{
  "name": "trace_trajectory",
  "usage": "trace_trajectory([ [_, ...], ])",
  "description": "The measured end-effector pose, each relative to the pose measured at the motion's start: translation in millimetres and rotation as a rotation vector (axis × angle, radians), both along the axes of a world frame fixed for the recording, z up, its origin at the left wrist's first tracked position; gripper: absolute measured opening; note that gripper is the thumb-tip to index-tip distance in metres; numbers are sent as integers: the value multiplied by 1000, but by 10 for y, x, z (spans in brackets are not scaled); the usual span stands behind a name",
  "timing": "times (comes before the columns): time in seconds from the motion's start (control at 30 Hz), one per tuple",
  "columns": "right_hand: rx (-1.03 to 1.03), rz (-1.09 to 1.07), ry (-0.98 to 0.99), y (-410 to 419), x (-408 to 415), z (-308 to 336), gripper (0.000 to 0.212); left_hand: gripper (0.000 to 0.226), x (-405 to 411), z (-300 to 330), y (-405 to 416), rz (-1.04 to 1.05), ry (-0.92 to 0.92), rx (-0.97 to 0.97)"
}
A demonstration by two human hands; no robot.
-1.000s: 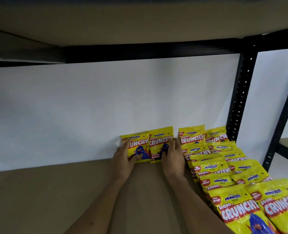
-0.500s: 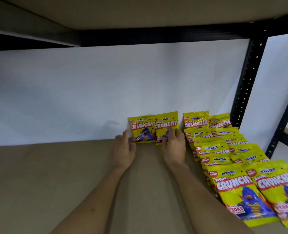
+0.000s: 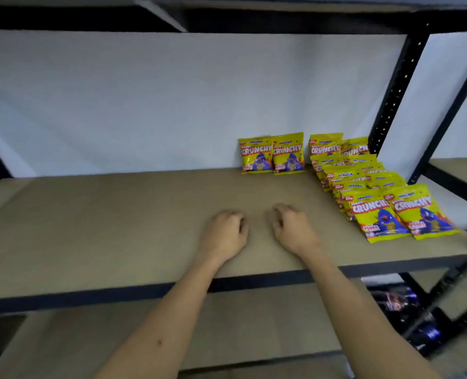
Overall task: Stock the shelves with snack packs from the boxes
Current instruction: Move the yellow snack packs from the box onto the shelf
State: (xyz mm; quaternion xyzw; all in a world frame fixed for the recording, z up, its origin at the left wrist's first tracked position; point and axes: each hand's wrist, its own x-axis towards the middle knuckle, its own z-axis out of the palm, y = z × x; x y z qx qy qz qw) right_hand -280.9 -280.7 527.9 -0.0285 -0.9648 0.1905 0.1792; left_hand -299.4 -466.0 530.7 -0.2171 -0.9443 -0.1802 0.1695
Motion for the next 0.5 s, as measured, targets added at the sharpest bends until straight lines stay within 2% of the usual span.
trace_trajectory([
  [0.1, 30, 29, 90, -201, 473, 42, 28, 27, 479, 85, -209, -68, 64, -9],
  [0.2, 67, -22, 279, -544, 1028, 2, 45, 39, 961, -7, -499, -59, 277, -50],
  [0.27, 16, 33, 339, -775, 1403, -195, 46, 49, 1254, -204, -741, -113, 364, -78],
  [0.33, -91, 67, 305, -963, 1773, -527, 49, 54, 1494, -523, -999, -196, 381, -82],
  [0.4, -229, 34, 175, -1145, 2129, -892, 47, 54, 1701, -940, -1256, -253, 251, -70],
  [0.5, -370, -52, -133, -1368, 2561, -1378, 46, 57, 1996, -1621, -1644, -232, -286, -23],
])
